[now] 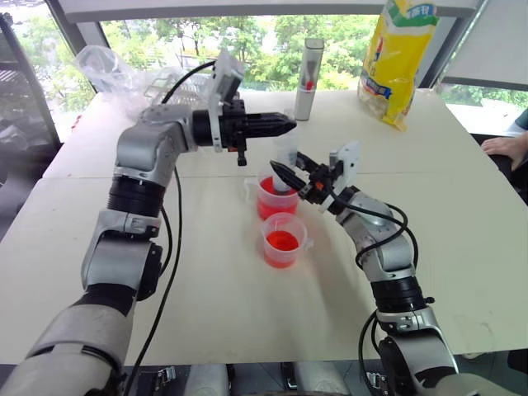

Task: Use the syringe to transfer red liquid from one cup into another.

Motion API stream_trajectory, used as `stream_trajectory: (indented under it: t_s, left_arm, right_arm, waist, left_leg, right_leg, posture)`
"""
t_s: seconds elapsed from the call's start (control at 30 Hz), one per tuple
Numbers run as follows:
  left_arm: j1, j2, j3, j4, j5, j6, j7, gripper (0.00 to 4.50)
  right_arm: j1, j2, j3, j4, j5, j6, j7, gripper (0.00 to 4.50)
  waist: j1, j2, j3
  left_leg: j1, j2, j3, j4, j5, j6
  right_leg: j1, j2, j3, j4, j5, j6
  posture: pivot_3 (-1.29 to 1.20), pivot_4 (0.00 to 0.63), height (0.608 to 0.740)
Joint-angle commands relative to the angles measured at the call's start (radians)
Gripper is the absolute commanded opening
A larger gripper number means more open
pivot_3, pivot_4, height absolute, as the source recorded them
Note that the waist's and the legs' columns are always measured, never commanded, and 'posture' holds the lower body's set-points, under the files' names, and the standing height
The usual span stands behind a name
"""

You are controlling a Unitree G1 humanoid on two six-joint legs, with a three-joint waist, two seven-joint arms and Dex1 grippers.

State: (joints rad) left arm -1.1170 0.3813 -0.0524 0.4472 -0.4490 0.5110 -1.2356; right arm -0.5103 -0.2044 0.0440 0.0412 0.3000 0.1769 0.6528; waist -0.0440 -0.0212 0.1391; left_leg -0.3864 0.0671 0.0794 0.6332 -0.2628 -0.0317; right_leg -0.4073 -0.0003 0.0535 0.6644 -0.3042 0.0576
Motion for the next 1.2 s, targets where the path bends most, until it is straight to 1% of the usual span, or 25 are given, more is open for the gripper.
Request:
stream_trajectory:
  t_s: [0.03, 0.33, 1.2]
  left_arm:
    - [-0.088, 0.0, 0.065, -0.029, -0.028, -0.049, 0.016, 0.05]
    - [-0.113, 0.001, 0.073, -0.008, -0.027, -0.063, 0.019, 0.05]
    - [-0.11, 0.004, 0.073, -0.016, -0.027, -0.073, 0.025, 0.05]
  right_arm:
    - [0.022, 0.002, 0.036, -0.008, 0.0, 0.018, 0.024, 1.39]
    - [0.027, 0.005, 0.041, 0.01, -0.005, 0.017, 0.032, 1.39]
    - [0.02, 0.001, 0.041, 0.021, -0.009, 0.02, 0.04, 1.39]
  waist:
    - [0.0, 0.0, 0.0]
    - [0.0, 0.0, 0.0]
    - [0.0, 0.0, 0.0]
  left_leg:
    - [0.0, 0.0, 0.0, 0.0, 0.0, 0.0]
    - [0.0, 0.0, 0.0, 0.0, 0.0, 0.0]
    - [0.0, 0.0, 0.0, 0.0, 0.0, 0.0]
  right_leg:
    - [0.0, 0.0, 0.0, 0.0, 0.0, 0.0]
    - [0.0, 0.0, 0.0, 0.0, 0.0, 0.0]
    - [0.0, 0.0, 0.0, 0.0, 0.0, 0.0]
  posture:
    - [0.0, 0.15, 0.74]
    - [0.0, 0.15, 0.74]
    - [0.0, 0.15, 0.74]
